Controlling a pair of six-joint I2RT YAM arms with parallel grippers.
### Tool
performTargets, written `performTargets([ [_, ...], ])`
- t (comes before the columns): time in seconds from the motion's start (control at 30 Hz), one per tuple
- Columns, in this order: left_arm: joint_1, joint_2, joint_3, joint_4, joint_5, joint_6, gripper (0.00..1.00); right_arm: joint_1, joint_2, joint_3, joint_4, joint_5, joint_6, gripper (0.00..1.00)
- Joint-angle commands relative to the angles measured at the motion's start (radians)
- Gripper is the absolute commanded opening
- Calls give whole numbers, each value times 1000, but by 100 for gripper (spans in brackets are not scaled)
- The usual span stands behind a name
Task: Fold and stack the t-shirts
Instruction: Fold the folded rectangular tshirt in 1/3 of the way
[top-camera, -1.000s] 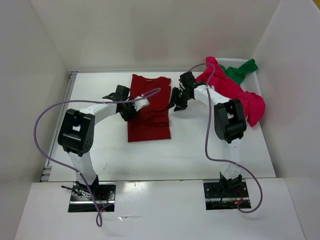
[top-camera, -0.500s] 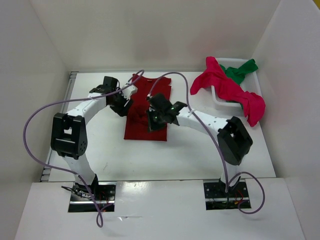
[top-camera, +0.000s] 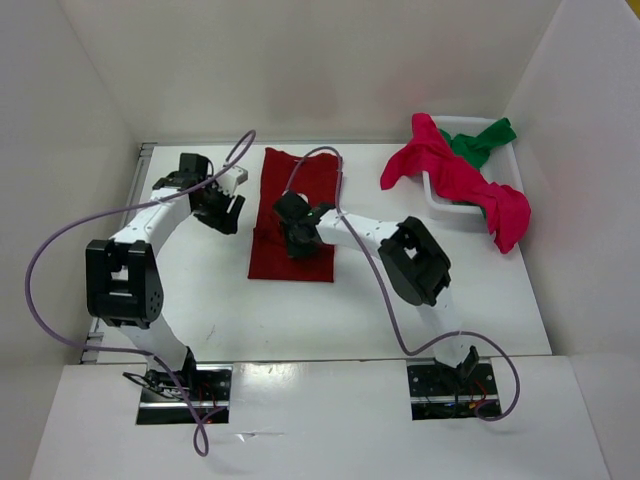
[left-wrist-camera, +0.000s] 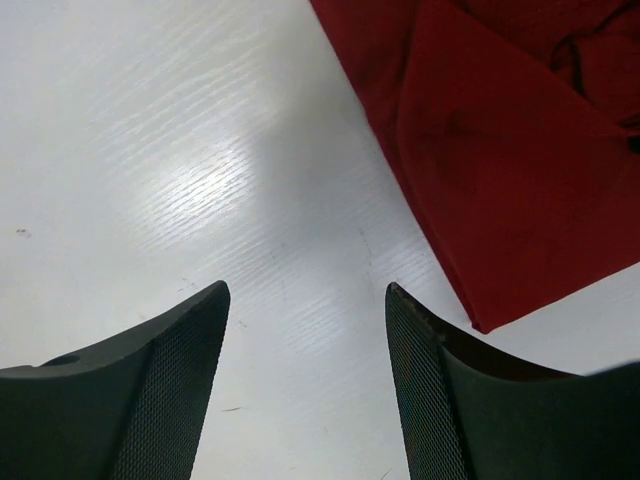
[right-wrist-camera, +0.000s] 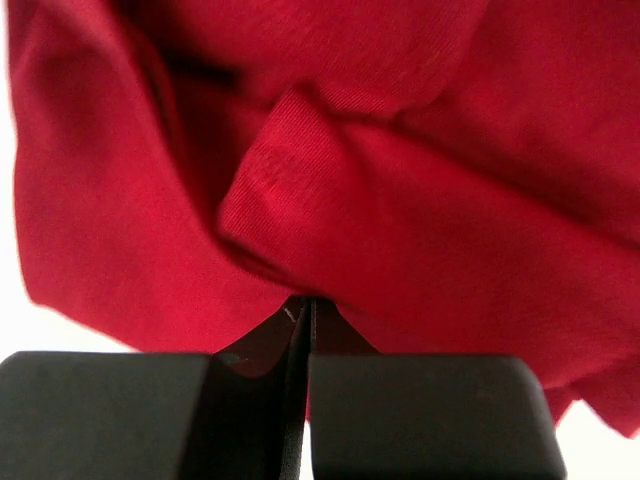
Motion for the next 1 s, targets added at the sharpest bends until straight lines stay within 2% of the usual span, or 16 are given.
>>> performTargets([
  [0.0,23,-53,-13,-13,0,-36,71,0,30,98,-44,168,2,0],
  [0.1,32,-74,-22,-34,11,-36,71,-34,111,204,-90,260,-34,0],
  [0.13,32,-74,-22,-43,11,-36,71,-60,165,337,-113,348,-71,0],
  [0.27,32,-74,-4,-65,21,-36,71,-88,326,694,-191,443,-171,0],
  [0.3,32,-85,-4,-74,31,-36,71,-105,375,852,-232,443,-171,0],
  [0.43,23,-85,6,-94,31,-18,72,-126,347,919,-243,447,-171,0],
  [0.53,11,-85,6,-105,61,2,72,-126,238,803,-254,435,-180,0],
  [0.6,-26,-85,6,-151,119,61,72,-126,161,673,-254,357,-171,1],
  [0.63,-41,-85,6,-165,136,100,72,-135,71,615,-238,317,-171,3],
  [0.7,-105,-130,-62,-176,114,180,72,-135,-30,385,-201,199,-148,22],
  [0.73,-130,-149,-97,-150,83,232,74,-135,-81,303,-147,150,-139,35],
  [0.77,-156,-166,-134,-134,52,250,74,-135,-171,148,-124,60,-118,60],
  [0.8,-201,-189,-196,-104,1,250,79,-148,-207,78,-103,9,-72,67],
  [0.87,-224,-189,-215,-91,-15,205,89,-160,-285,-106,-41,-54,-32,71],
  [0.93,-224,-137,-215,-80,3,107,92,-160,-319,-247,6,-86,31,71],
  [0.97,-224,-120,-215,-71,17,79,98,-160,-345,-288,23,-102,54,71],
])
